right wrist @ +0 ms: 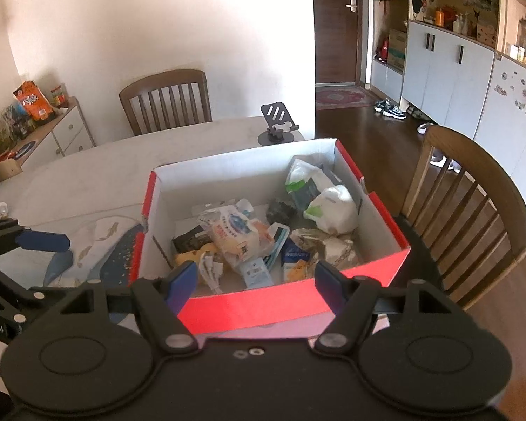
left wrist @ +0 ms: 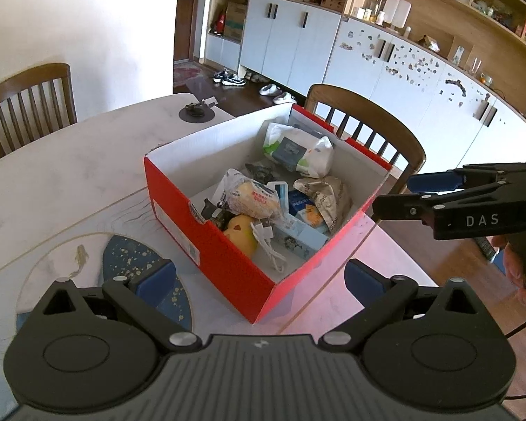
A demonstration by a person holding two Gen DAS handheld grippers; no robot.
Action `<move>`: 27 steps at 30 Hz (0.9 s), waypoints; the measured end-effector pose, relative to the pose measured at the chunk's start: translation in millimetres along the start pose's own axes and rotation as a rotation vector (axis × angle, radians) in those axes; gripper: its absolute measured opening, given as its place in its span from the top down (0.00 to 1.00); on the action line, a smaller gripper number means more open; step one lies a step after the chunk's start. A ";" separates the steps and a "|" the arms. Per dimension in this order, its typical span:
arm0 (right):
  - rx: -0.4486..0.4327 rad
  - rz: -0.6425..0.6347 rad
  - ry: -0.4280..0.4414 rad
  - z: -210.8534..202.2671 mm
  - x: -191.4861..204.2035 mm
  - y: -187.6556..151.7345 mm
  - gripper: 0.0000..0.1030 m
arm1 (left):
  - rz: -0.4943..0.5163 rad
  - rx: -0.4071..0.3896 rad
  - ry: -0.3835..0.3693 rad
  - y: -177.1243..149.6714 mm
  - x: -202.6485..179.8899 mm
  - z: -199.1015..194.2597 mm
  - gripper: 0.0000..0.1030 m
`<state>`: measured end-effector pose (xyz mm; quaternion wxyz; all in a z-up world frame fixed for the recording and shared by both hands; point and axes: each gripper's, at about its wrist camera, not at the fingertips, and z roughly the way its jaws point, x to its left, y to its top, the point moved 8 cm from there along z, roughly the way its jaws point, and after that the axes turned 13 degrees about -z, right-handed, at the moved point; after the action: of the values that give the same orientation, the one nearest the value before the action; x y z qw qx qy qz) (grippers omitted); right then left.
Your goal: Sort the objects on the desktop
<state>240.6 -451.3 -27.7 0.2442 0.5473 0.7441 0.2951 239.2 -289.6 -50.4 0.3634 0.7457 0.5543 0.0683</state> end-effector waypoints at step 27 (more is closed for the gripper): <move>-0.020 0.089 -0.063 -38.0 54.8 -39.6 0.29 | 0.006 -0.025 0.022 -28.8 18.6 -38.6 0.00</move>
<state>172.5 -414.3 -31.0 0.2597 0.5863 0.7080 0.2959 204.4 -251.8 -45.8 0.3665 0.7420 0.5549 0.0844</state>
